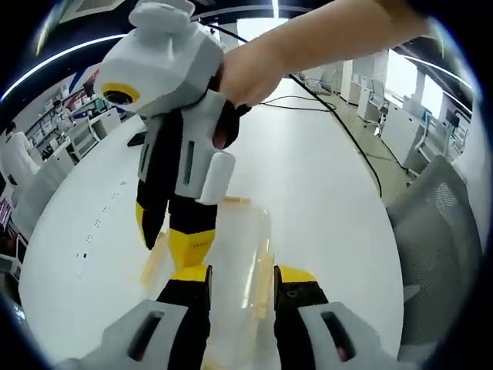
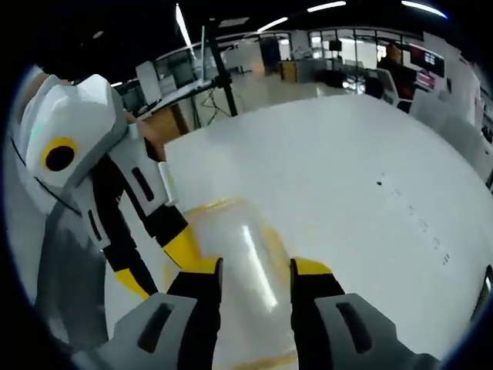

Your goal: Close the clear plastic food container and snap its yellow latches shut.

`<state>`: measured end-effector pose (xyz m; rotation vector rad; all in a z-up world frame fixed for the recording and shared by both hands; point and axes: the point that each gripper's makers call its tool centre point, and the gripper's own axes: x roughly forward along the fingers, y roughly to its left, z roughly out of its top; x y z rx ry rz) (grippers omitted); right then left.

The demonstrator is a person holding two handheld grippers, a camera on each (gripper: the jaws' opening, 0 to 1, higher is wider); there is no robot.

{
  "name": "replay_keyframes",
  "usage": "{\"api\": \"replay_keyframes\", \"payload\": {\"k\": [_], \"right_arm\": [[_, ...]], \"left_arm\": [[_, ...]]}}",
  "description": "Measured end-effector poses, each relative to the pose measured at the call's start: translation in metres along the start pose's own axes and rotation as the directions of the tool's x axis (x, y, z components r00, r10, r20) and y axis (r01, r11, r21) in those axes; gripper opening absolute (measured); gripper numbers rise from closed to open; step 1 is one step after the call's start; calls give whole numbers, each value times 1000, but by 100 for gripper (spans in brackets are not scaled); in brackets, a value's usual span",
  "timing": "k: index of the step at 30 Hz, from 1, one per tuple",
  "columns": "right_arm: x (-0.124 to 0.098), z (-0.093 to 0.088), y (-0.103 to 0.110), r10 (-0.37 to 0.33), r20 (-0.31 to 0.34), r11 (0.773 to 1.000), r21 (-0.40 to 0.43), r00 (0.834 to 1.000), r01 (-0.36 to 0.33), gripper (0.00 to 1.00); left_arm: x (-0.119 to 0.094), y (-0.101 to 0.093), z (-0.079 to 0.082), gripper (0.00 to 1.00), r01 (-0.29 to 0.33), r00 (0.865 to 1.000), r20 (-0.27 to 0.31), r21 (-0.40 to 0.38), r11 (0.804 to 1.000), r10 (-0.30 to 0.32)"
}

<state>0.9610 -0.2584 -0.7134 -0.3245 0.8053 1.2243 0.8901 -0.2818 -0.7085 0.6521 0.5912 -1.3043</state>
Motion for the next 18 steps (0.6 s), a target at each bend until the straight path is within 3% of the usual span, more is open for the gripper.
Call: {"api": "replay_keyframes", "payload": {"k": [7,18], "right_arm": [[1,-6,2,44,-38,999,-16,998,-45,31],[5,-3,4,107,-35,993,-38,994,-109,31]], "left_arm": [[1,-4,-4,25,4,1000,-24,42,999,-3],[5,-5,-1,25,12,999,-35,71,997,-9]]}}
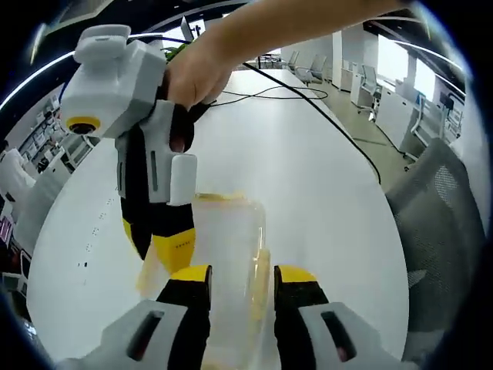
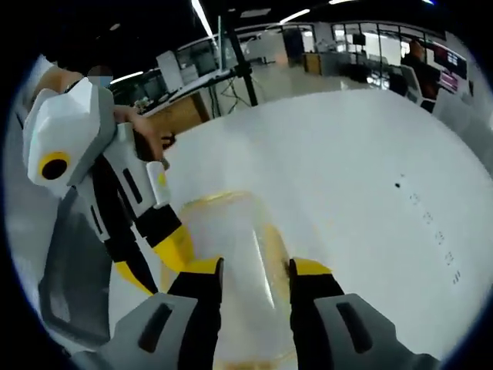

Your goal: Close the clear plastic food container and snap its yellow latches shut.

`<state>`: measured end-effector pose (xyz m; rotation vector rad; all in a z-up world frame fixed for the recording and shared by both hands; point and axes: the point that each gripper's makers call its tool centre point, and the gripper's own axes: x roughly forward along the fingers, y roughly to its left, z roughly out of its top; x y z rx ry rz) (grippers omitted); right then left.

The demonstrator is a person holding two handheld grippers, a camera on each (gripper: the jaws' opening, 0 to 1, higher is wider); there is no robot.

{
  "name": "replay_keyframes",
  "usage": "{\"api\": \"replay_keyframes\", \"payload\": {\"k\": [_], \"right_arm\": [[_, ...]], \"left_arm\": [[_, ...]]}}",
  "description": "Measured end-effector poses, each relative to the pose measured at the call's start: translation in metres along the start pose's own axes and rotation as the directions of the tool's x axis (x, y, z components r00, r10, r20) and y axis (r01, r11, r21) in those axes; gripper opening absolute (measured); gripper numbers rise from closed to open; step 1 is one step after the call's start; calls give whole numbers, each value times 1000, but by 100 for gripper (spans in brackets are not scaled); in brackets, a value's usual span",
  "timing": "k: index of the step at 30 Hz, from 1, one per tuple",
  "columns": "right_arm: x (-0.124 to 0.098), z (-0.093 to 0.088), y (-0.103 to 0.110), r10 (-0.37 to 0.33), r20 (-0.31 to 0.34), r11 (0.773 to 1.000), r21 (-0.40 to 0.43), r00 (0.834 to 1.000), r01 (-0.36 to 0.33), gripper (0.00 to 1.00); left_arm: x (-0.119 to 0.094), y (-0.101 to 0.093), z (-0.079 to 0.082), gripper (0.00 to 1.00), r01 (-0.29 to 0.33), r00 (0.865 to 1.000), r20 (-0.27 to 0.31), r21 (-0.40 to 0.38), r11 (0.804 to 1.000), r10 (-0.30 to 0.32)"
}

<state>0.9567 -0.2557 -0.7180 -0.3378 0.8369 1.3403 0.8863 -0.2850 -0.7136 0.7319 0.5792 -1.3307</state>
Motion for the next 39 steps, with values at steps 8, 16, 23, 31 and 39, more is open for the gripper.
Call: {"api": "replay_keyframes", "payload": {"k": [8,16,23,31,39], "right_arm": [[4,2,-3,52,-12,999,-8,999,-52,32],[4,1,1,116,-31,993,-19,993,-116,33],[7,0,2,157,-71,987,-22,985,-159,37],[9,0,7,183,-100,982,-18,978,-186,37],[11,-1,6,201,-136,978,-20,970,-206,38]], "left_arm": [[1,2,0,25,-8,1000,-17,31,999,8],[4,3,-3,26,-31,998,-47,123,992,37],[4,3,-5,27,-43,994,-85,216,976,63],[5,3,-8,29,-47,986,-137,309,950,93],[5,4,-10,29,-58,979,-167,324,944,118]]}}
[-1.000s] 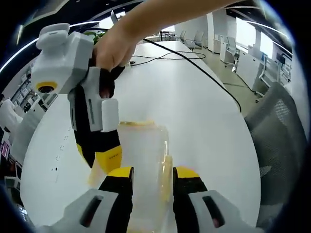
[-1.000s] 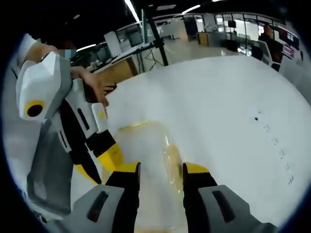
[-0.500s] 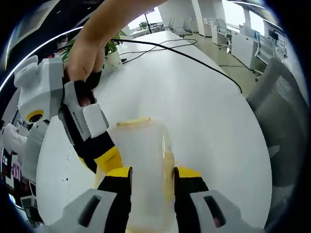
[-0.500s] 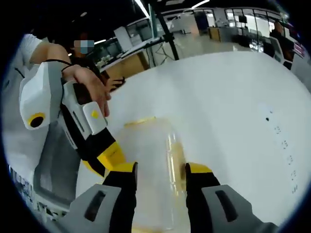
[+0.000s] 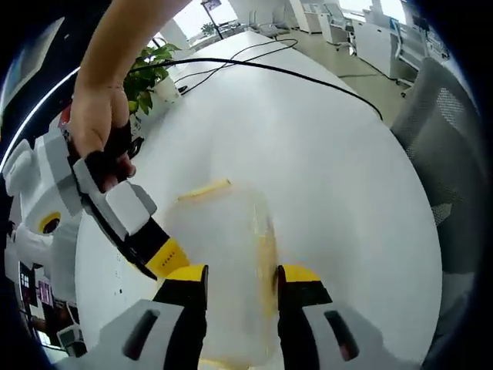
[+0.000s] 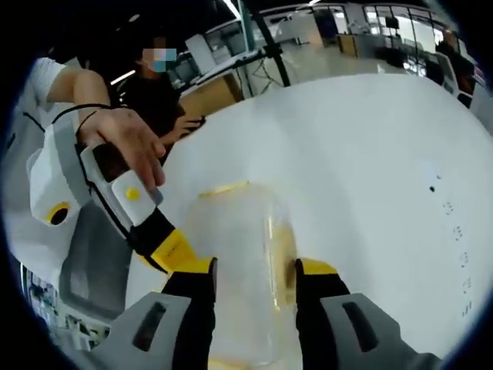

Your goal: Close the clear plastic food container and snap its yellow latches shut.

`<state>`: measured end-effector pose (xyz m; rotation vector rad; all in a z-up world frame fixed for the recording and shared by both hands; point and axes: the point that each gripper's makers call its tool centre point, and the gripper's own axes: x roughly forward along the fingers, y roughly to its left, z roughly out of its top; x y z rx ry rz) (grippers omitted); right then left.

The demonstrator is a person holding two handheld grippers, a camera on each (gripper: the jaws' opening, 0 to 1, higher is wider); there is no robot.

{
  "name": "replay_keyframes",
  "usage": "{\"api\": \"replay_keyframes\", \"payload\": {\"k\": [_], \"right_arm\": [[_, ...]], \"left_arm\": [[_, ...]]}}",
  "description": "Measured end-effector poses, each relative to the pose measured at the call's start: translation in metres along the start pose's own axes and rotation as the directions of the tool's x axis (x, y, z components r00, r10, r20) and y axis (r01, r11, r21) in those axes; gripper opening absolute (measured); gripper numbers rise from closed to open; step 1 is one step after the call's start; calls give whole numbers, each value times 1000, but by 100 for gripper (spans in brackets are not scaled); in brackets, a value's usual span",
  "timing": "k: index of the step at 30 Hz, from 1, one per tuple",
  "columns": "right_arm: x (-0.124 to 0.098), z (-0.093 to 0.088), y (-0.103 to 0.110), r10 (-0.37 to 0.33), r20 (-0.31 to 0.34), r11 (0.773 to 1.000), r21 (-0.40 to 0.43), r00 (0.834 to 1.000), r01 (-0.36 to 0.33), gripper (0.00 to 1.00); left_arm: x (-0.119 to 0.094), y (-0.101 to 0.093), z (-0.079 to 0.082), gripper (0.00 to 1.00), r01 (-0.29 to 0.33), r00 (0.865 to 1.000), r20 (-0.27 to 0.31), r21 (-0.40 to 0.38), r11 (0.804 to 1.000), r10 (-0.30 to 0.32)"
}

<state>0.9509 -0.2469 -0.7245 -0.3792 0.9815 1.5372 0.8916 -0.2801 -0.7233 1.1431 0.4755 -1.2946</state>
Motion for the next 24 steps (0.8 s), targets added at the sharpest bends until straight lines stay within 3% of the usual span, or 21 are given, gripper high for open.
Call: {"api": "replay_keyframes", "payload": {"k": [19,24], "right_arm": [[1,-1,-3,-1,-19,1000,25,1000,2,36],[2,-1,-1,-5,-21,1000,20,1000,5,35]], "left_arm": [[3,0,-1,28,20,992,-121,-21,1000,-22],[2,1,-2,27,32,991,-128,-61,998,-40]]}}
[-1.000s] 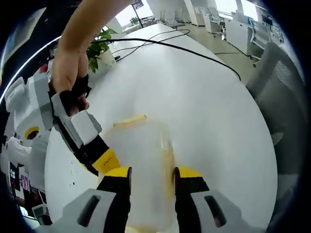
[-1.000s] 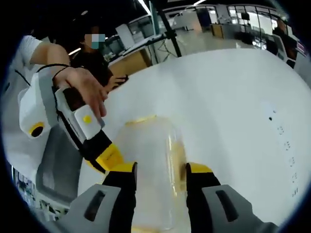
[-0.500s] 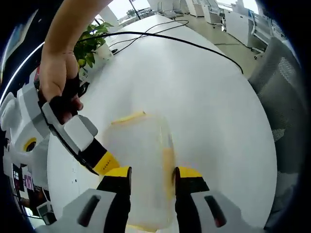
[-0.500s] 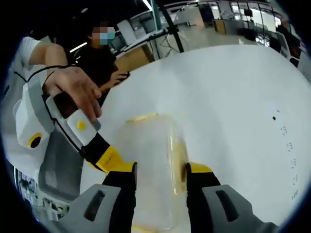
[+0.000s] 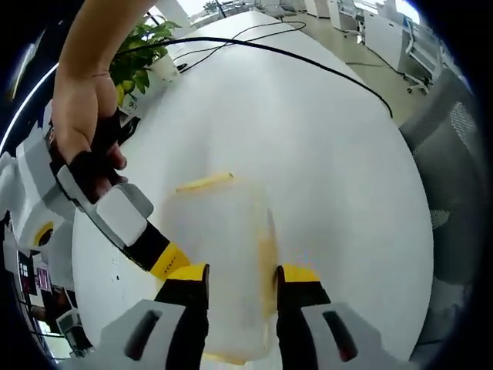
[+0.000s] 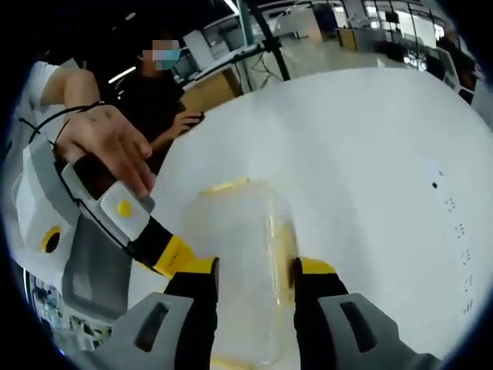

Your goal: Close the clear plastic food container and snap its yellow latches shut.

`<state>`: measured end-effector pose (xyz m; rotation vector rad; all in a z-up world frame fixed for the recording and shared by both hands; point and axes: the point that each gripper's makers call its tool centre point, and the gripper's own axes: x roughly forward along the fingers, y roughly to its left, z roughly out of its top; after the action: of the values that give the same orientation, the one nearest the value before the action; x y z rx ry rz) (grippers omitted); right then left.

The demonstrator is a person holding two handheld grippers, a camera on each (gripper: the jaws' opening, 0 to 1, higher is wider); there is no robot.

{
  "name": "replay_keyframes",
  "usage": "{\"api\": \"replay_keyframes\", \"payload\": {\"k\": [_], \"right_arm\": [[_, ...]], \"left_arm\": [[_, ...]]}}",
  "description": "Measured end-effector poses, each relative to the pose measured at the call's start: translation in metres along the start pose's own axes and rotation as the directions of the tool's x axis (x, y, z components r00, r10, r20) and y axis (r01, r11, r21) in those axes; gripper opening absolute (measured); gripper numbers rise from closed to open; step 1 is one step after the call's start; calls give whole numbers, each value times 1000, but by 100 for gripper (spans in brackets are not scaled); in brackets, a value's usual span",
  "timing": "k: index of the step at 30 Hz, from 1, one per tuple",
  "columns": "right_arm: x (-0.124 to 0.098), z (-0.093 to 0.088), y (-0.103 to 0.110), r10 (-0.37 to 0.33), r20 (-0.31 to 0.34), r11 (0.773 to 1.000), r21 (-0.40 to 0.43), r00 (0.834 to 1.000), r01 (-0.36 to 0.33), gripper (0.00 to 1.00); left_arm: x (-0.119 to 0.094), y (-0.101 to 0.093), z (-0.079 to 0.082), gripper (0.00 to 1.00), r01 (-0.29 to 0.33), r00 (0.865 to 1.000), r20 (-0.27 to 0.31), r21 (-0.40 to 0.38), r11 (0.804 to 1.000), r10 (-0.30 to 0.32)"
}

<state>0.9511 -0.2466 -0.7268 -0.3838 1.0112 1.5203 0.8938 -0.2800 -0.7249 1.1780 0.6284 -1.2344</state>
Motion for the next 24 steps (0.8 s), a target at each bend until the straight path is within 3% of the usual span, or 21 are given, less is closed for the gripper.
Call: {"api": "replay_keyframes", "payload": {"k": [9,12,13,17,24], "right_arm": [[0,0,-2,-6,-8,1000,1,1000,6,34],[1,-2,1,4,-21,1000,11,1000,-4,32],[1,0,0,-1,-15,1000,9,1000,2,32],[-1,-3,-2,8,-25,999,39,1000,-7,26],[0,-1,-12,13,-11,999,29,1000,-13,26]], "left_arm": [[1,-1,-1,26,4,1000,-14,-6,1000,-4],[2,2,2,24,-36,999,-11,39,999,36],[2,-1,2,23,-20,1000,-21,1,1000,20],[0,1,0,22,-10,1000,-21,13,1000,11],[2,0,-1,22,-9,1000,-13,10,1000,9]]}}
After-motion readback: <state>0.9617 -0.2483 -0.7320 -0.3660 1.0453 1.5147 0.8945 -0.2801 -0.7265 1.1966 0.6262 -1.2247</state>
